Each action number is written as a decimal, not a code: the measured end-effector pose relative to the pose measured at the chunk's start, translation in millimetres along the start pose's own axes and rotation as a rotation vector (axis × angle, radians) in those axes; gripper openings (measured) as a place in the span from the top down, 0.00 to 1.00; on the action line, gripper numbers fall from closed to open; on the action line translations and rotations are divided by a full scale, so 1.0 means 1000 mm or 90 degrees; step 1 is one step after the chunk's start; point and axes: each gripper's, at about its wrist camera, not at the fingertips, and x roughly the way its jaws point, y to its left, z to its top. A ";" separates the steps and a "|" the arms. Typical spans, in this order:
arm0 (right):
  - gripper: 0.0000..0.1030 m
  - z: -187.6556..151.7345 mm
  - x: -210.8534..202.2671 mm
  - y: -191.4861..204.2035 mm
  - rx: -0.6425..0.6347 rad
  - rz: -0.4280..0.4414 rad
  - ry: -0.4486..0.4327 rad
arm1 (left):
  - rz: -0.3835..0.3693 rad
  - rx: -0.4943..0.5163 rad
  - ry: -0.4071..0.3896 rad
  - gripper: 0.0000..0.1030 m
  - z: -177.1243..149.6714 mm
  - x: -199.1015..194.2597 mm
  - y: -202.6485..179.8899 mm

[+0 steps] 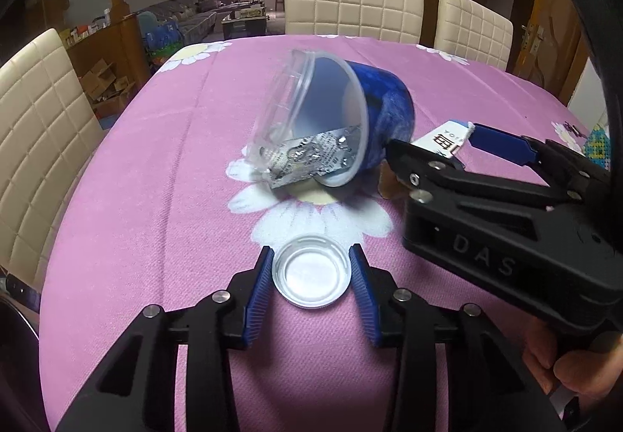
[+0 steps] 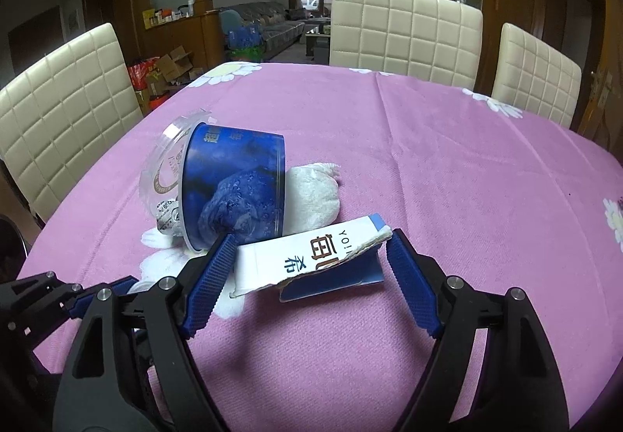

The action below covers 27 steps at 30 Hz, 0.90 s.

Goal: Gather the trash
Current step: 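Reach to the white bottle cap and grasp it with the left tool, then carry the white cap over the bin and open the left tool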

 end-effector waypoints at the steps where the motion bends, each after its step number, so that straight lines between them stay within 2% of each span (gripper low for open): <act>1: 0.24 -0.002 -0.004 0.002 -0.007 0.001 -0.003 | 0.003 -0.004 -0.001 0.62 -0.001 -0.001 0.002; 5: 0.24 -0.005 -0.020 0.006 -0.019 0.013 -0.020 | 0.020 -0.001 -0.019 0.62 -0.003 -0.008 0.006; 16: 0.23 -0.016 -0.046 0.024 -0.060 0.033 -0.051 | 0.111 0.053 -0.118 0.62 -0.017 -0.051 0.001; 23: 0.24 -0.017 -0.065 0.033 -0.073 0.030 -0.100 | 0.153 0.034 -0.158 0.62 -0.022 -0.069 0.013; 27: 0.24 -0.036 -0.076 0.048 -0.099 0.024 -0.107 | 0.203 0.034 -0.215 0.62 -0.039 -0.092 0.019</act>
